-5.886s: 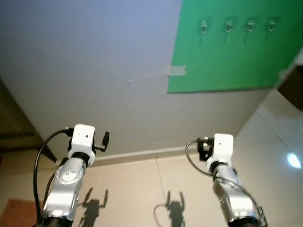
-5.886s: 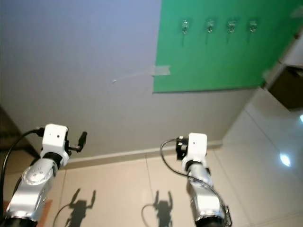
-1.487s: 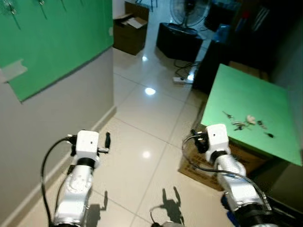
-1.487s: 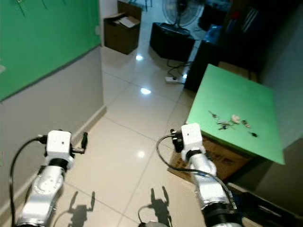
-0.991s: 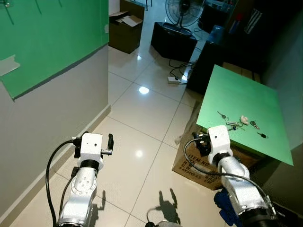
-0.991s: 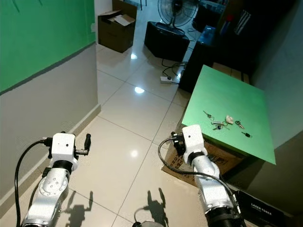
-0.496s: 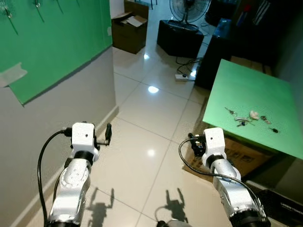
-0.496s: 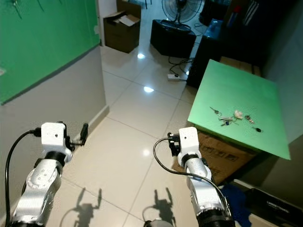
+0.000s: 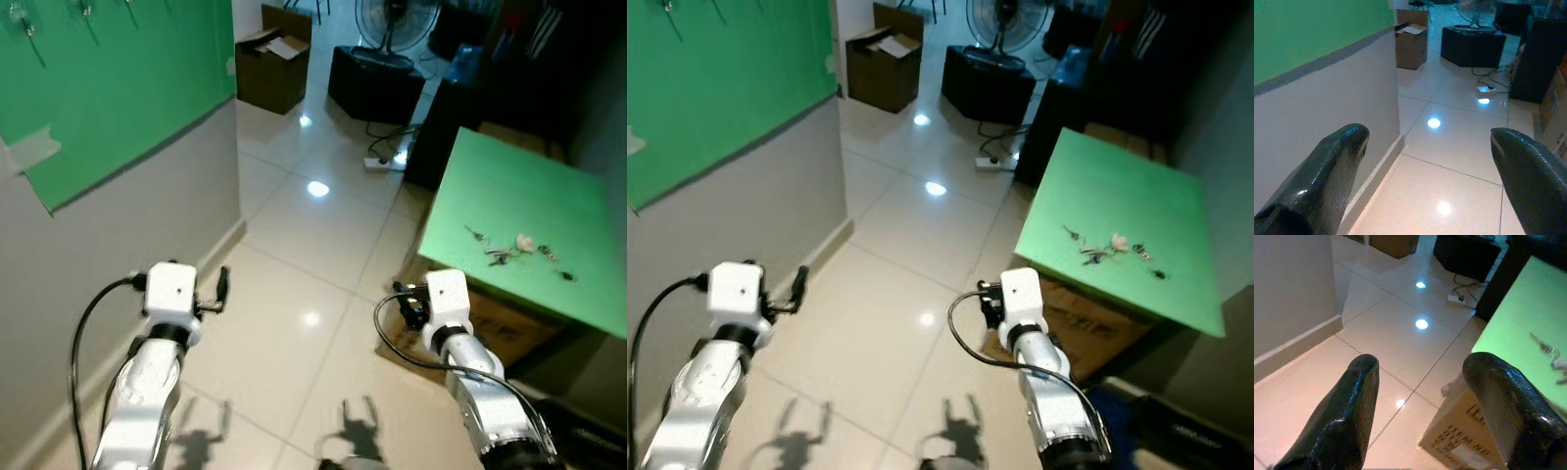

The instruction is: Hang keys on a hook

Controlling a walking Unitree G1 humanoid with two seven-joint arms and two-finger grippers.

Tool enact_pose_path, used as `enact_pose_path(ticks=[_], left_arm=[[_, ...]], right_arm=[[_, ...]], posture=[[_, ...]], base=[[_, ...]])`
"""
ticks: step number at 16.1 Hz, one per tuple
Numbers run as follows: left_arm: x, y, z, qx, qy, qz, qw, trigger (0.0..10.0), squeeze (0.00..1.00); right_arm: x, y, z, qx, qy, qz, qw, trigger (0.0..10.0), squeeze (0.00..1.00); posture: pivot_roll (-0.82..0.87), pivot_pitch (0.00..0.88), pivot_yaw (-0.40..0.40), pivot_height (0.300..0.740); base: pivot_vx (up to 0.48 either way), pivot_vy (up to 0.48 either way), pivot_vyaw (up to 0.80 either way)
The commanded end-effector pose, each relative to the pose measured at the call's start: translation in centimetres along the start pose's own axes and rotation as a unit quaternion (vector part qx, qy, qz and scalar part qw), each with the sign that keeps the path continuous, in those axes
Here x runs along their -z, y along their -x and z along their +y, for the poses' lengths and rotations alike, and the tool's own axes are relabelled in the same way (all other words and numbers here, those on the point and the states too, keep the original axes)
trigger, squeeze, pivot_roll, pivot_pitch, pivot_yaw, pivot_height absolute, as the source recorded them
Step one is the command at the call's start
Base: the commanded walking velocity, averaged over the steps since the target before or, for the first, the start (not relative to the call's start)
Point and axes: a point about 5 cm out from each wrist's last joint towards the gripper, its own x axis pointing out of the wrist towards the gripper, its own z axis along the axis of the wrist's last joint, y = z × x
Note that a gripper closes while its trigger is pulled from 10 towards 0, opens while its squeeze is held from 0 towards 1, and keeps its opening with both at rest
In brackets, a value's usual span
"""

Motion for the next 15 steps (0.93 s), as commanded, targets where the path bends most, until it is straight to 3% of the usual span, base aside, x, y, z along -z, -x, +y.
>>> enact_pose_path(ticks=[1,6,8,12,15], left_arm=[[-0.3,0.5,-0.3,-0.008,-0.006,-0.003,1.0,10.0,0.0],[0.0,3.2,0.3,-0.057,-0.019,0.009,0.998,10.0,0.0],[-0.1,3.8,0.5,-0.064,-0.022,0.01,0.998,10.0,0.0],[-0.8,2.6,0.2,-0.046,-0.034,0.0,0.998,10.0,0.0],[-1.3,0.5,-0.4,-0.016,-0.023,-0.009,1.0,10.0,0.0]], right_arm=[[-0.7,-0.7,0.3,-0.022,0.005,-0.006,1.0,10.0,0.0],[-1.6,-2.1,2.2,-0.085,0.021,-0.005,0.996,10.0,0.0],[-1.8,-2.5,2.9,-0.099,0.022,-0.007,0.995,10.0,0.0],[-1.4,-2.2,2.8,-0.09,0.025,-0.007,0.996,10.0,0.0],[-0.9,-1.4,1.5,-0.045,-0.007,-0.008,0.999,10.0,0.0]], posture=[[0.07,0.0,-0.199,0.74],[0.16,0.0,-0.301,0.74],[0.17,0.0,-0.301,0.74],[0.12,0.0,-0.242,0.74],[0.05,0.0,-0.175,0.74]], base=[[0.0,0.0,0.0],[0.0,0.0,0.0],[0.0,0.0,0.0],[0.0,0.0,0.0],[0.0,0.0,0.0]])
